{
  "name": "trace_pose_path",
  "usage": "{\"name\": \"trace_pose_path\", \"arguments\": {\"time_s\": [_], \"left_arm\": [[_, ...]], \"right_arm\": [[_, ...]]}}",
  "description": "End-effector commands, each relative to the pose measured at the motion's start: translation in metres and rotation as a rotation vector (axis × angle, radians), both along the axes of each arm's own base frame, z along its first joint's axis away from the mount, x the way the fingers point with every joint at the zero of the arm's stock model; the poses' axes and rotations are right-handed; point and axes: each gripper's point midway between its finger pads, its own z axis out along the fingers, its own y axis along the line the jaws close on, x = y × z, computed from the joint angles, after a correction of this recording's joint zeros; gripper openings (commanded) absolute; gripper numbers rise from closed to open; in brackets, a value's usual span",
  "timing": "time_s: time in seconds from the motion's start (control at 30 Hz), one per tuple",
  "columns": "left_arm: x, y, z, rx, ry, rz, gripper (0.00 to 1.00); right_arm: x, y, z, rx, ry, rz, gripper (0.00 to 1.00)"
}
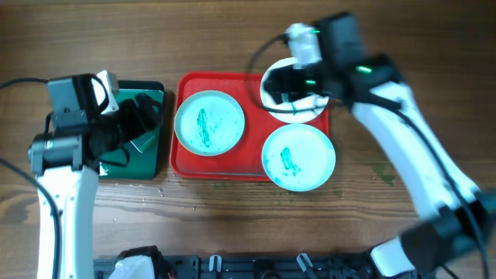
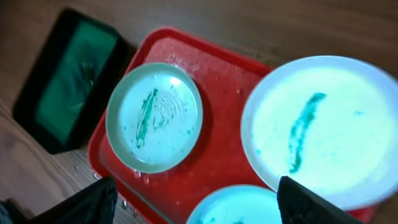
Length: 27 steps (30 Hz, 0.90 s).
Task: Clean dirty plates on tray and stack at the side
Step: 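Grasp the green sponge with the left gripper, plate rim with right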
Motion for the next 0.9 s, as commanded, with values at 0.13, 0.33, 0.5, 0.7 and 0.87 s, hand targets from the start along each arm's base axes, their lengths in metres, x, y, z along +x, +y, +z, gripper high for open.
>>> {"name": "trace_pose_path", "arguments": {"time_s": [0.13, 0.33, 0.5, 0.7, 0.87], "left_arm": [[-0.001, 0.046, -0.027, 0.09, 0.132, 0.26, 0.86], [-0.002, 0.063, -0.048, 0.076, 0.215, 0.319, 0.85], [0.001, 0.065, -0.063, 0.082, 0.262, 0.324, 0.8], [0.0, 0.074, -0.086, 0.102, 0.343, 0.376, 0.64], [0.01, 0.086, -0.117, 0.152, 0.404, 0.391, 0.53]], "right_arm": [[0.024, 0.049, -0.112, -0.188, 0.12, 0.0, 0.55], [0.027, 0.071, -0.164, -0.234, 0.125, 0.039, 0.52], [0.025, 0.072, -0.194, -0.267, 0.156, 0.045, 0.46], [0.021, 0.076, -0.216, -0.246, 0.207, 0.028, 0.08], [0.02, 0.078, -0.216, -0.243, 0.212, 0.016, 0.04]]}}
